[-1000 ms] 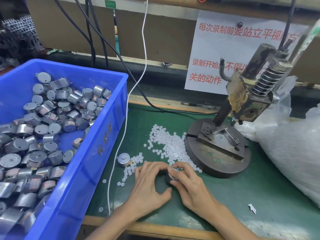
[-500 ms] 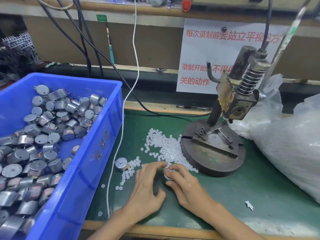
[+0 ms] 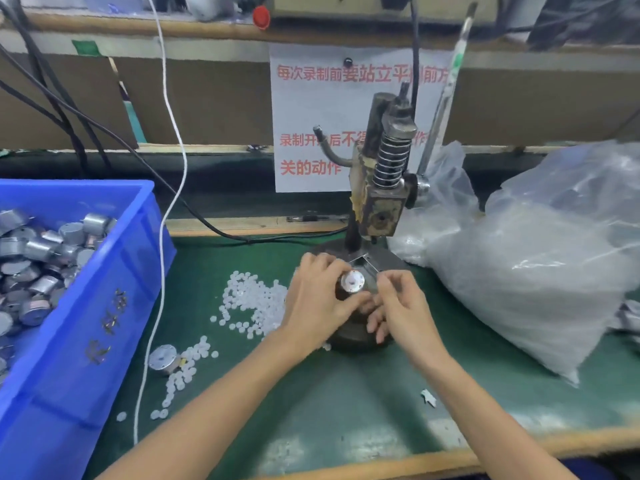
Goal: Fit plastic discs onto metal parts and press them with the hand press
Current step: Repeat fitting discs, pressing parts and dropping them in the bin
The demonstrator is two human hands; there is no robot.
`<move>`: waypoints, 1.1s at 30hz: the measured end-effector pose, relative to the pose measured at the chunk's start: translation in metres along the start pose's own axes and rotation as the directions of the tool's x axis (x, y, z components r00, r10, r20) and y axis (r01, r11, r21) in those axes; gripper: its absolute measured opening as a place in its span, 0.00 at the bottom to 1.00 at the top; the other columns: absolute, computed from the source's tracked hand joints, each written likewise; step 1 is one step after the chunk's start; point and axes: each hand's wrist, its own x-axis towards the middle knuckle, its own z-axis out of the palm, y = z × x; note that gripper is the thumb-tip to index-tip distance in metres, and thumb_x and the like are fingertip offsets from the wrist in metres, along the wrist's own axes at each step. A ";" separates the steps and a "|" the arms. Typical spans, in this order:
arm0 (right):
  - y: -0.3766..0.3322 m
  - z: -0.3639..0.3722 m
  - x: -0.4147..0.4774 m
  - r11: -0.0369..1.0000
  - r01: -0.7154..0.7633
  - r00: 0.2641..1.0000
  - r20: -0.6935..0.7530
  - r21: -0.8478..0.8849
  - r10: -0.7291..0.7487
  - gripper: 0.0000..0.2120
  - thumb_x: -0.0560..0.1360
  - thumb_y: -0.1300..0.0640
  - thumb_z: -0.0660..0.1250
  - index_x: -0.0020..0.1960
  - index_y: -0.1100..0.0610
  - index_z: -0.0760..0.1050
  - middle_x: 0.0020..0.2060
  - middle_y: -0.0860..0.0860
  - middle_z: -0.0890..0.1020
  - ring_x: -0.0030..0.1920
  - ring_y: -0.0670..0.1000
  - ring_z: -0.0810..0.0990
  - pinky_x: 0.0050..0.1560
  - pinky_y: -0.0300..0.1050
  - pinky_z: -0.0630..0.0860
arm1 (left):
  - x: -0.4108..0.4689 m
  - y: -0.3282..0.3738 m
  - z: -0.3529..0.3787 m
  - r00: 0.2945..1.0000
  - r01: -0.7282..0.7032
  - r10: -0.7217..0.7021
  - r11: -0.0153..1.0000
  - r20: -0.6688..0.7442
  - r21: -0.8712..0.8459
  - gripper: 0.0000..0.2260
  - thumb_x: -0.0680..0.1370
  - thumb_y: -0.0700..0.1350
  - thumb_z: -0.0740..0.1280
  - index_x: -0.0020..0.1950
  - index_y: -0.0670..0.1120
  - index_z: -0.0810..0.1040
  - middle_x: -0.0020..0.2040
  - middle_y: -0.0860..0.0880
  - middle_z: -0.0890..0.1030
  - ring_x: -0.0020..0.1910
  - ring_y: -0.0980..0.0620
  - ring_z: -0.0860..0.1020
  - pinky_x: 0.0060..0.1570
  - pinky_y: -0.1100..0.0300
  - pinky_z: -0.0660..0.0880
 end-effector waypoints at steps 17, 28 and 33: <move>-0.210 -0.062 0.122 0.901 0.396 0.874 -0.229 -0.179 -0.429 0.18 0.79 0.55 0.62 0.66 0.60 0.70 0.51 0.51 0.80 0.40 0.44 0.77 0.36 0.36 0.71 | 0.037 -0.001 0.022 0.985 0.161 -0.159 0.987 0.060 -0.020 0.23 0.63 0.60 0.75 0.55 0.52 0.81 0.53 0.54 0.80 0.51 0.52 0.72 0.49 0.59 0.63; -0.144 -0.050 0.018 0.641 0.754 0.555 -0.386 -0.141 -0.737 0.08 0.79 0.56 0.56 0.41 0.55 0.69 0.32 0.51 0.73 0.31 0.43 0.70 0.35 0.37 0.66 | 0.038 -0.001 0.021 0.980 0.183 -0.179 0.983 0.086 -0.033 0.24 0.64 0.62 0.74 0.55 0.51 0.81 0.54 0.55 0.79 0.53 0.52 0.72 0.50 0.61 0.62; -0.127 -0.043 0.011 0.599 0.791 0.497 -0.437 -0.128 -0.750 0.08 0.79 0.57 0.55 0.42 0.52 0.66 0.34 0.56 0.72 0.33 0.45 0.69 0.37 0.41 0.66 | 0.037 0.000 0.021 0.979 0.189 -0.187 0.982 0.081 -0.019 0.23 0.64 0.62 0.74 0.54 0.51 0.81 0.54 0.55 0.79 0.52 0.52 0.72 0.48 0.61 0.61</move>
